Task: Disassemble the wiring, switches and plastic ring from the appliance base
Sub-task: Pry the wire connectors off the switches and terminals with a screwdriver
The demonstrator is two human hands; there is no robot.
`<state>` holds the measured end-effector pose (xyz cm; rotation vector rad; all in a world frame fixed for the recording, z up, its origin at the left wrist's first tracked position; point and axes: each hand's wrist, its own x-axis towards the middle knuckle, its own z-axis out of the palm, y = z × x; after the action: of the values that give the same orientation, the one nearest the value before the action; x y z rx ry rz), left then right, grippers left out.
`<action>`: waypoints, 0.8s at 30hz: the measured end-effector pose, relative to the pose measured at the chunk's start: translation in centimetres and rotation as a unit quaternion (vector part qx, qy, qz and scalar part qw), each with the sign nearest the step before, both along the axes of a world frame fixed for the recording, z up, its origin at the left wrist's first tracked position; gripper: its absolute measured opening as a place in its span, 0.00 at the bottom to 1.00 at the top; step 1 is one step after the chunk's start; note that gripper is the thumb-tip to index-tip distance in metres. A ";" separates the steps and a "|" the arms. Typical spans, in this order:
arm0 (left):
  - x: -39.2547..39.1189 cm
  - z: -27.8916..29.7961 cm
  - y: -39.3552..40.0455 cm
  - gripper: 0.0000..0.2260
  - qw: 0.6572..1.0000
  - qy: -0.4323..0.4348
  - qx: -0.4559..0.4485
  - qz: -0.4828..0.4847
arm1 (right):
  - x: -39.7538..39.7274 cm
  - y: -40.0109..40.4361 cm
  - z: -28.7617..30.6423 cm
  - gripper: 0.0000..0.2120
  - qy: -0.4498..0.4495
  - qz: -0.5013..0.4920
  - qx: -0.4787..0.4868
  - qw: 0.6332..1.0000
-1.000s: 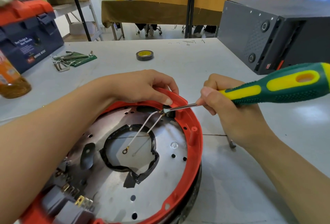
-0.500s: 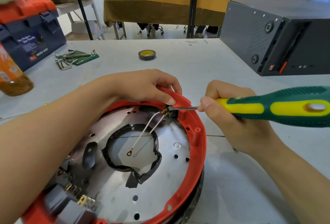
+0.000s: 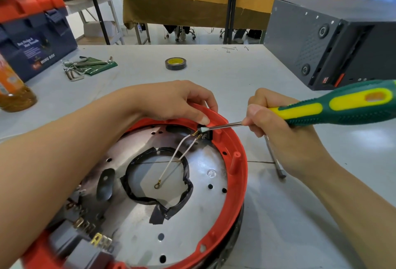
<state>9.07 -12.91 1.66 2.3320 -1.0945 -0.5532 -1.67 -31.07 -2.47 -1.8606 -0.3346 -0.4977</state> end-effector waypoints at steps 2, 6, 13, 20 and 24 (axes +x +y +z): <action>0.0 0.0 0.0 0.07 1.000 -0.002 0.000 -0.001 | 0.2 -0.1 -0.1 0.14 0.004 0.003 0.009 1.000; -0.1 0.0 -0.1 0.07 1.000 -0.004 0.002 -0.001 | 0.6 -0.2 -0.3 0.14 0.019 0.004 0.032 0.999; -0.1 0.0 0.0 0.07 1.000 -0.003 -0.003 -0.001 | 0.5 0.3 -0.2 0.13 0.018 0.013 0.016 1.000; 0.0 -0.2 0.2 0.07 1.000 0.003 -0.013 -0.002 | -0.3 0.4 0.3 0.13 0.008 -0.004 -0.005 1.000; 0.0 -0.2 0.2 0.07 1.000 0.003 -0.014 -0.003 | -0.4 0.3 0.5 0.17 -0.030 -0.018 0.016 0.999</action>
<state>9.03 -12.73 1.48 2.3021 -1.0989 -0.5440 -2.06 -30.80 -1.97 -1.8249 -0.3323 -0.5810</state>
